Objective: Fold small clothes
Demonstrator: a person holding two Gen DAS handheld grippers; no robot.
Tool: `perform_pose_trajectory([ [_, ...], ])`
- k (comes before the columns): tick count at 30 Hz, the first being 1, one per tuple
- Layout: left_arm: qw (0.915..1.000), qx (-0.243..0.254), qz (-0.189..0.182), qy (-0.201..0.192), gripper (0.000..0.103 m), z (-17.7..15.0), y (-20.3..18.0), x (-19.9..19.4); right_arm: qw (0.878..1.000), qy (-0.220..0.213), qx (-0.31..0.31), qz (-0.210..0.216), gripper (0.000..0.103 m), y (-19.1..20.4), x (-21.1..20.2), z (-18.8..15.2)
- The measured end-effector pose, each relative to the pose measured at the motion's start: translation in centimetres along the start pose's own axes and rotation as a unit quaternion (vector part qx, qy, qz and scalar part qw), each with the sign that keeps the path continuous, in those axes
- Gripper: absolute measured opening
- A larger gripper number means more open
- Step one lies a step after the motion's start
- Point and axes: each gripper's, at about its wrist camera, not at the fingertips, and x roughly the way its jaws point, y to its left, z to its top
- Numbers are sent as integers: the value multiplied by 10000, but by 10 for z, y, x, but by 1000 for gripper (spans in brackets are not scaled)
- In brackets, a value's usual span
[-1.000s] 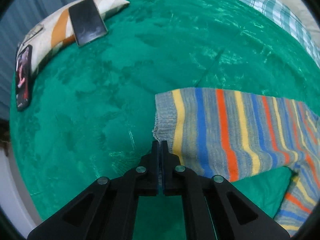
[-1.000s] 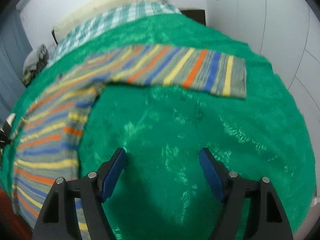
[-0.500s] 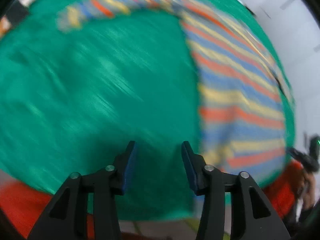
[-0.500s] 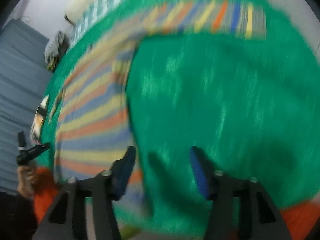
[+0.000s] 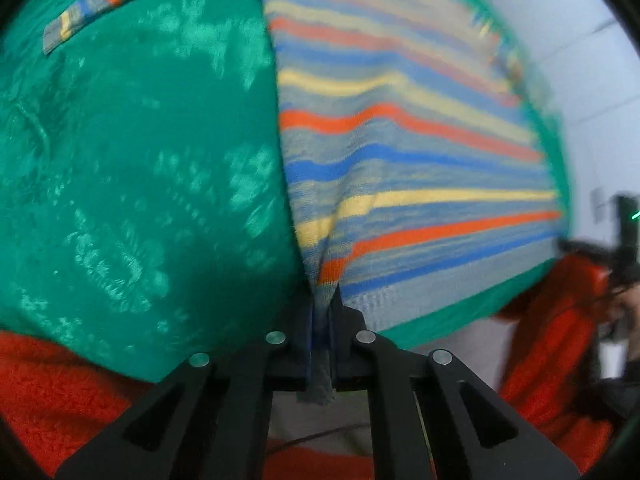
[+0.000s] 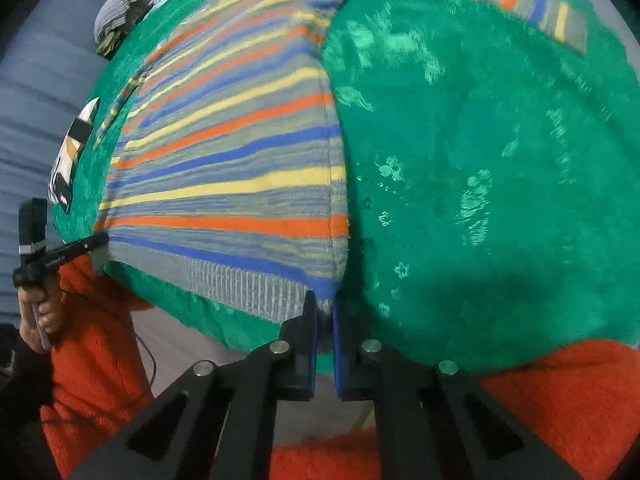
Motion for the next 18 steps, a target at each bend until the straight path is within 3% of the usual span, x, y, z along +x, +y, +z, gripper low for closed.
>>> perform_pose_trajectory([
  [4, 9981, 304, 511, 188, 7, 6, -18, 13, 9985, 401, 10, -369, 5, -3, 39, 4],
  [7, 9970, 421, 618, 196, 23, 8, -20, 1, 9984, 451, -35, -333, 10, 0, 32, 11],
  [9, 9962, 444, 742, -70, 29, 11, -17, -26, 9983, 491, -58, -312, 29, -3, 18, 15],
  [11, 9940, 453, 788, -604, 42, 32, -7, -65, 9986, 102, -216, -476, 34, -8, -15, 32],
  [12, 9921, 441, 737, -914, 58, 50, -2, -85, 9976, -168, -345, -568, 35, -9, -34, 47],
  [13, 9894, 452, 660, -1214, 73, 71, 2, -101, 9954, -483, -477, -679, 44, -10, -53, 69],
  [14, 9841, 542, 561, -1599, 83, 107, 6, -117, 9926, -766, -587, -744, 51, -11, -67, 91],
  [15, 9804, 641, 505, -1794, 93, 131, 5, -117, 9881, -1104, -724, -791, 67, -12, -79, 120],
  [16, 9771, 768, 460, -1929, 98, 167, 11, -120, 9816, -1493, -897, -788, 74, -12, -88, 156],
  [18, 9746, 815, 621, -1989, 97, 240, 6, -97, 9711, -1987, -1169, -622, 75, -9, -92, 223],
])
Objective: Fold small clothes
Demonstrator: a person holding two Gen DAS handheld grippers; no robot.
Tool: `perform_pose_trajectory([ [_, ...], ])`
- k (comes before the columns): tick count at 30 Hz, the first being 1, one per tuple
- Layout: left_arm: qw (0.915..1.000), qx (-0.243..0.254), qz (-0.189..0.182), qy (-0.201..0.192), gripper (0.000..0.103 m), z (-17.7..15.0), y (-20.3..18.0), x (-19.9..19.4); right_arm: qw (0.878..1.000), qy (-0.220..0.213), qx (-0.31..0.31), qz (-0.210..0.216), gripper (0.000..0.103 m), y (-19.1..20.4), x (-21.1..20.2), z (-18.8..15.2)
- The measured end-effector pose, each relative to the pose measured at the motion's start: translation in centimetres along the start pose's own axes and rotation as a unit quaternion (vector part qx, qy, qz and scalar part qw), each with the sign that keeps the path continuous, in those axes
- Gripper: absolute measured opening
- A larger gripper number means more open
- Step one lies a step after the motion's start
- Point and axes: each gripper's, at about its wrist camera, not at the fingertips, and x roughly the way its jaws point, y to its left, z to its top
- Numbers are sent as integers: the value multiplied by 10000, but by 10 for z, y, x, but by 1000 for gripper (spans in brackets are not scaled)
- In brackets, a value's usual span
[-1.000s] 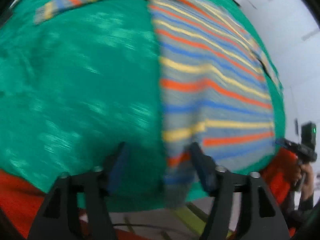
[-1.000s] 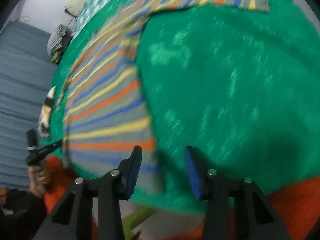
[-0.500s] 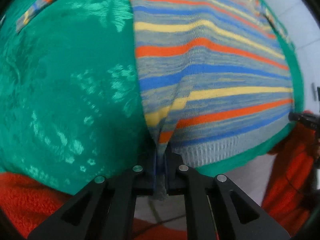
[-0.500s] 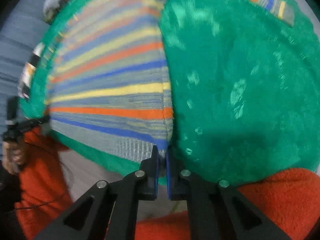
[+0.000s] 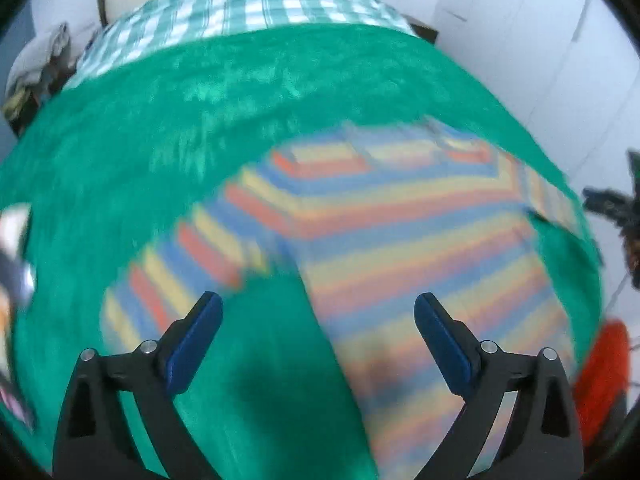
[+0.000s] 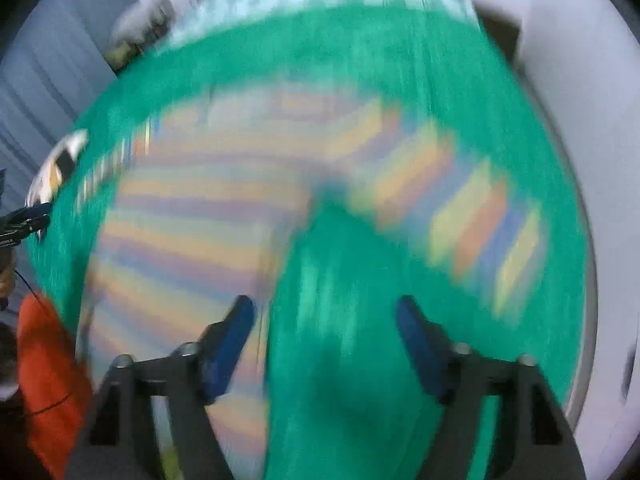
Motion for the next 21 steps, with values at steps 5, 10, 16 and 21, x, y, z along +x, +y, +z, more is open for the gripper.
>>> perform_pose_trajectory([
  [5, 9984, -140, 91, 536, 96, 89, 26, 120, 9991, 154, -339, 180, 75, -18, 110, 122],
  [10, 9966, 478, 366, 566, 96, 108, 16, 173, 9888, 775, -1186, 466, 75, -2, 194, 167],
  [16, 9954, 701, 144, 638, 5, 95, 1, 181, 9763, 1335, -1649, 419, 7, 22, 232, 152],
  [21, 9913, 719, 1097, -85, 4, 106, -9, 164, 9762, 412, -1976, -790, 7, 35, 198, 163],
])
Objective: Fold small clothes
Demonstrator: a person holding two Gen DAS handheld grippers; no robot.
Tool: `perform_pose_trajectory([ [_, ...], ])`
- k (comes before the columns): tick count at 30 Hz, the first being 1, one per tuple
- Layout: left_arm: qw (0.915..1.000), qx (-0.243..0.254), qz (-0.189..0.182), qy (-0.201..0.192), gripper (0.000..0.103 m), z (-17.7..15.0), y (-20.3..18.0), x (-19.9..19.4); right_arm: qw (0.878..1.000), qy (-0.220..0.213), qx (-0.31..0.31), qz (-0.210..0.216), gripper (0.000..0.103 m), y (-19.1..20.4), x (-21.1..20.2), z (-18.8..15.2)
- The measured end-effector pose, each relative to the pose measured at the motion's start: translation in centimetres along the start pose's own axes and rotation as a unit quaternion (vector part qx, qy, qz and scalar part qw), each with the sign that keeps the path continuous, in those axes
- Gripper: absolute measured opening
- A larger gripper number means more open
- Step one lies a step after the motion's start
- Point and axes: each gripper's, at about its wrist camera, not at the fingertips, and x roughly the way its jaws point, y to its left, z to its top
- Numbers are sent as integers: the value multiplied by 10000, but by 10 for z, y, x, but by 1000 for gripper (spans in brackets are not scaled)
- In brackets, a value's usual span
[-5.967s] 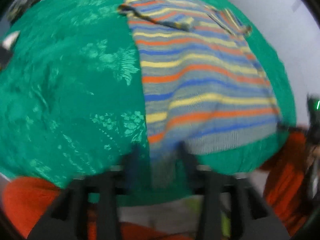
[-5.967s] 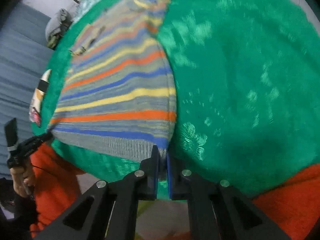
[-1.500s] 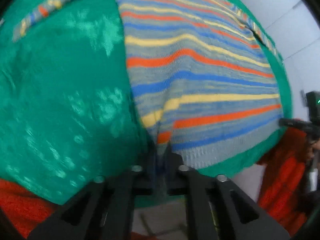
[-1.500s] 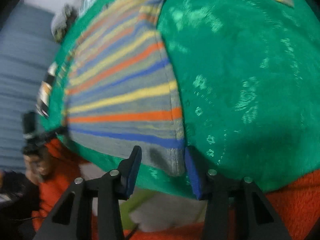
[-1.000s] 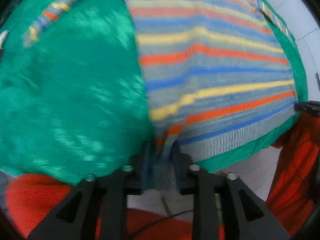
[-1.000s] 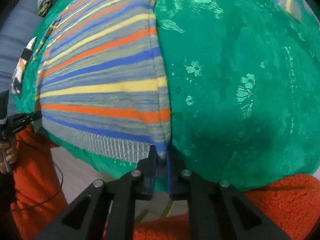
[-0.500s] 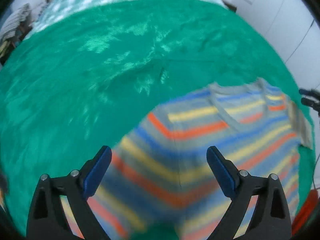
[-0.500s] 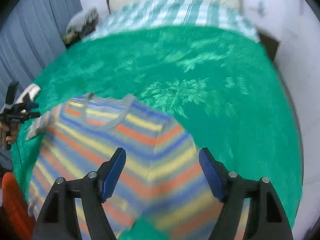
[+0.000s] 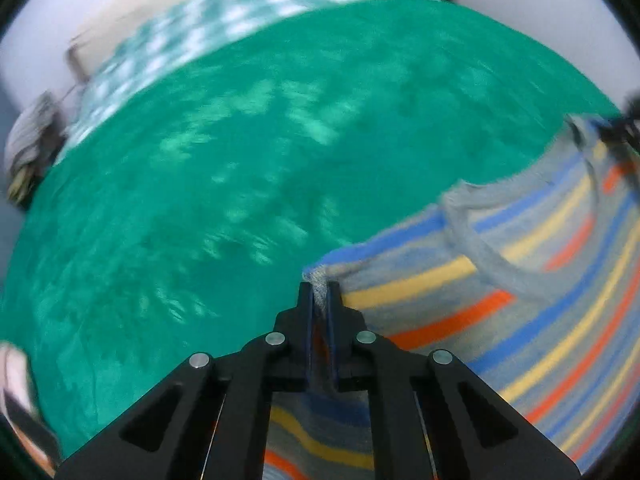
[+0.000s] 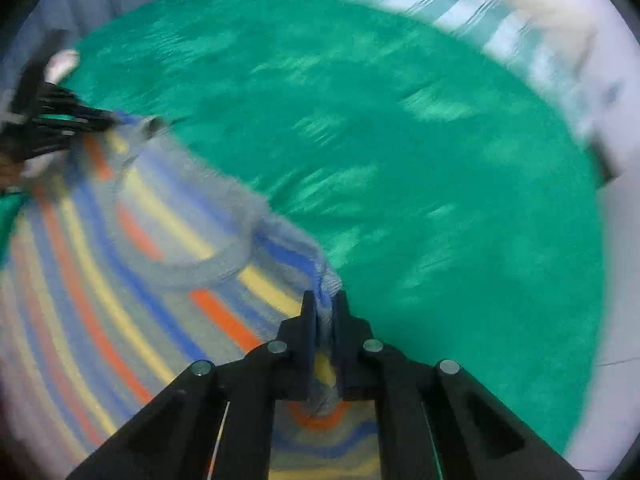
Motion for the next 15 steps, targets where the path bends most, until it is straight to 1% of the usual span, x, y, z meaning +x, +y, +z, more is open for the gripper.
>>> perform_pose_trajectory([
  [2, 9994, -168, 286, 107, 4, 4, 0, 19, 9995, 79, 254, -156, 7, -2, 16, 5],
  [3, 9988, -212, 404, 200, 4, 1, 0, 30, 9991, 233, 265, -237, 7, 1, 30, 4],
  [4, 9980, -260, 544, 208, 5, 0, -6, 34, 9983, 420, 241, -316, 8, 9, 49, 5],
  [5, 9974, -278, 638, 181, 7, -1, -9, 33, 9978, 458, 307, -359, 8, 15, 61, 5],
  [6, 9969, -322, 692, 184, 13, -1, -11, 27, 9977, 371, 436, -350, 12, 15, 60, 3],
  [7, 9972, -378, 611, 226, 27, -2, -11, 21, 9975, 307, 584, -261, 15, 12, 55, 2],
  [8, 9971, -443, 555, 256, 35, -3, -8, 8, 9967, 274, 751, -139, 35, 6, 47, 1],
  [9, 9971, -456, 578, 189, 43, -4, -5, -2, 9959, 262, 864, -102, 64, 1, 37, -3],
  [10, 9972, -458, 583, 44, 49, -9, -3, -17, 9958, 197, 885, -125, 66, -4, 22, -7],
  [11, 9977, -461, 498, -86, 52, -17, -3, -38, 9963, 115, 841, -147, 66, -5, 1, -12],
  [12, 9981, -475, 350, -159, 57, -25, -5, -56, 9969, 63, 781, -93, 66, -5, -17, -19],
  [13, 9984, -500, 135, -217, 61, -36, -11, -74, 9974, 18, 719, 70, 65, -1, -38, -29],
  [14, 9985, -494, -41, -231, 64, -47, -17, -86, 9971, -9, 685, 324, 64, 3, -55, -39],
  [15, 9982, -468, -298, -244, 70, -65, -27, -101, 9957, -29, 664, 650, 64, 10, -68, -48],
])
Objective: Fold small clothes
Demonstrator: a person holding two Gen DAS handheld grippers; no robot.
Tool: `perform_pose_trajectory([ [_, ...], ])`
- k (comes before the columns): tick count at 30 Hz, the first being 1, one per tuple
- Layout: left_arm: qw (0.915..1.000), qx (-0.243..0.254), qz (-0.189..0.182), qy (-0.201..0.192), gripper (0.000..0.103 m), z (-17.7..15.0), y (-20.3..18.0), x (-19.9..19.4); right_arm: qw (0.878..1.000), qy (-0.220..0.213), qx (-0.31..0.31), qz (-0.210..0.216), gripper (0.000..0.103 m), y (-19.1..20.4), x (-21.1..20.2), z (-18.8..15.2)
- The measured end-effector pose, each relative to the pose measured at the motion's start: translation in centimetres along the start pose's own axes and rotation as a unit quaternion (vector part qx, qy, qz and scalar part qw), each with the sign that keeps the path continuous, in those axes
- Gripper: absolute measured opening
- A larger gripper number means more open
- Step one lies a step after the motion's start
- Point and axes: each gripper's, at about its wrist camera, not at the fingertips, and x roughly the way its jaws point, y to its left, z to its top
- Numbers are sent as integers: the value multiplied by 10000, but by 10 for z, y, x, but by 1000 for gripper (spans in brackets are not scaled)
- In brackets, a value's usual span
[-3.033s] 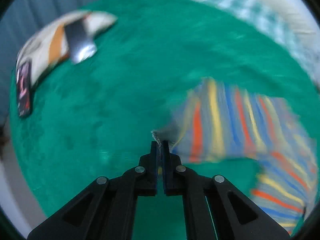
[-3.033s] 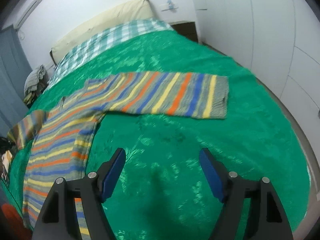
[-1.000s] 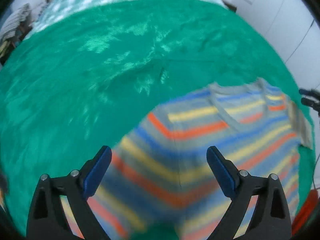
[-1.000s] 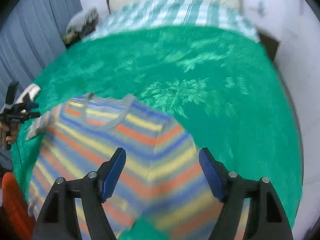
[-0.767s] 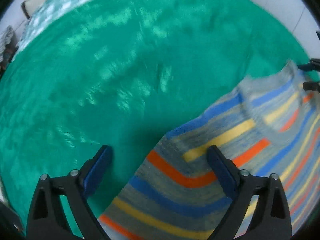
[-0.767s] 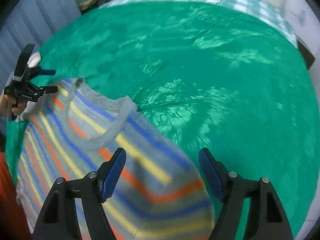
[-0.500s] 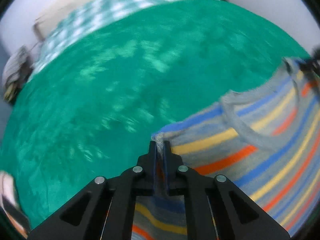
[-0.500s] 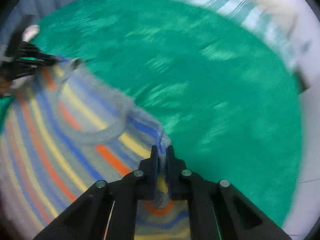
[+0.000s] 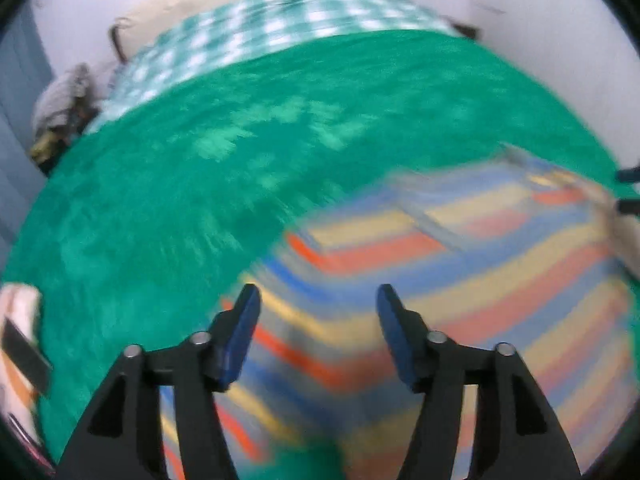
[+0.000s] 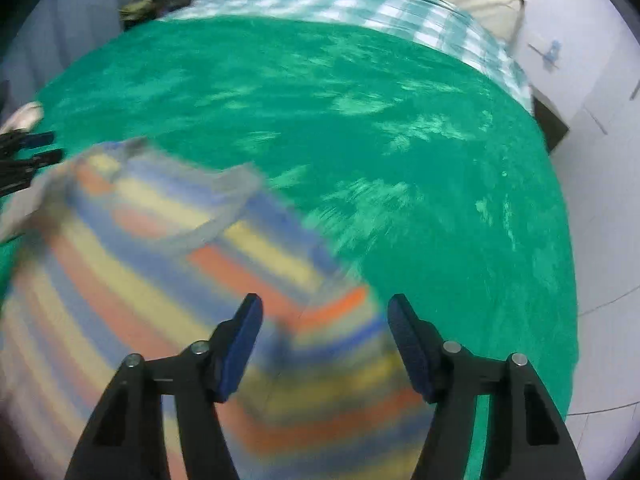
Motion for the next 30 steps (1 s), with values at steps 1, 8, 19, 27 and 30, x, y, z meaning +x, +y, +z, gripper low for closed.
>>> perform_pose_trajectory([
  [1, 9998, 21, -203, 7, 75, -16, -9, -11, 9991, 25, -28, 414, 64, 13, -13, -16],
  [8, 9865, 554, -916, 1243, 76, -193, -85, -54, 9769, 1025, -543, 1795, 61, 151, -33, -187],
  [19, 9946, 366, -702, 675, 90, -216, -92, -157, 9887, 751, -36, 1294, 58, 201, -102, -250],
  [27, 9948, 182, -154, 992, 79, -252, -113, -107, 9742, 1281, 889, 1630, 52, 183, -76, -288],
  [30, 9941, -831, -395, 573, 81, -249, -82, -128, 9834, 482, 1316, 1153, 53, 123, -125, -284],
])
